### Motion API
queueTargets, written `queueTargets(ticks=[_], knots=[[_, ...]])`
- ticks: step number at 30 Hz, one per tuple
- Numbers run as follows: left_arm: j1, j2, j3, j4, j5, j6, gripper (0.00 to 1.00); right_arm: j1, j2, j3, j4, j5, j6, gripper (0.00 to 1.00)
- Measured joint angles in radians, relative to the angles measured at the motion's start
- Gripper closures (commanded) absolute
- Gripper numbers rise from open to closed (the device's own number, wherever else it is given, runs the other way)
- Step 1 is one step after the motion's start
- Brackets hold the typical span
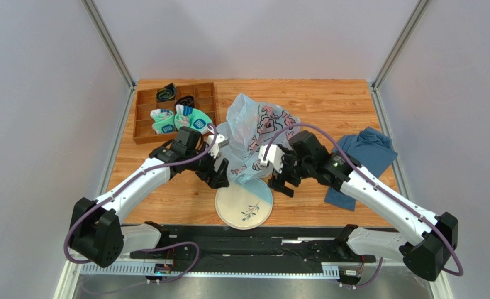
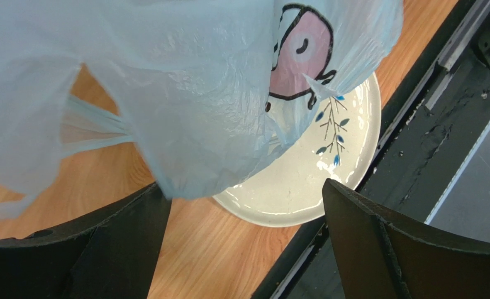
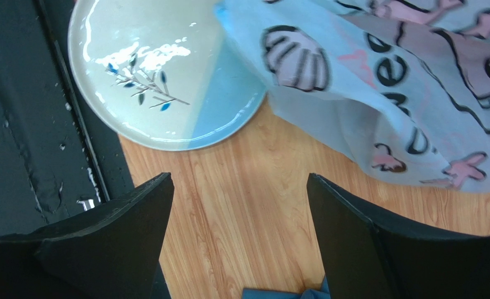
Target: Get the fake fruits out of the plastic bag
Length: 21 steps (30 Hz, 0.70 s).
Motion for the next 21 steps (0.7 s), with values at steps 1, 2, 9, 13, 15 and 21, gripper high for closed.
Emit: queueTargets(ticks=[1, 2, 9, 13, 15, 21], knots=[[-0.023, 0.007, -0.016, 0.016, -0.013, -0.015, 0.01, 0.031, -0.018, -0.031, 0.018, 0.000, -0.029, 0.17], [-0.032, 0.018, -0.027, 0.030, -0.025, -0.031, 0.01, 0.056, -0.031, -0.059, 0.035, -0.001, -0.055, 0.17], [-0.031, 0.090, -0.038, 0.092, -0.097, -0.093, 0.14, 0.135, 0.059, -0.121, 0.211, 0.003, -0.187, 0.19], [-0.031, 0.109, -0.036, 0.101, -0.103, -0.111, 0.30, 0.142, 0.191, -0.121, 0.356, 0.045, -0.244, 0.18], [-0.031, 0.121, -0.031, 0.103, -0.096, -0.112, 0.50, 0.142, 0.252, -0.121, 0.413, 0.071, -0.278, 0.21], [-0.017, 0.193, 0.049, 0.084, -0.018, -0.101, 1.00, 0.133, 0.371, -0.121, 0.563, 0.198, -0.345, 0.80]])
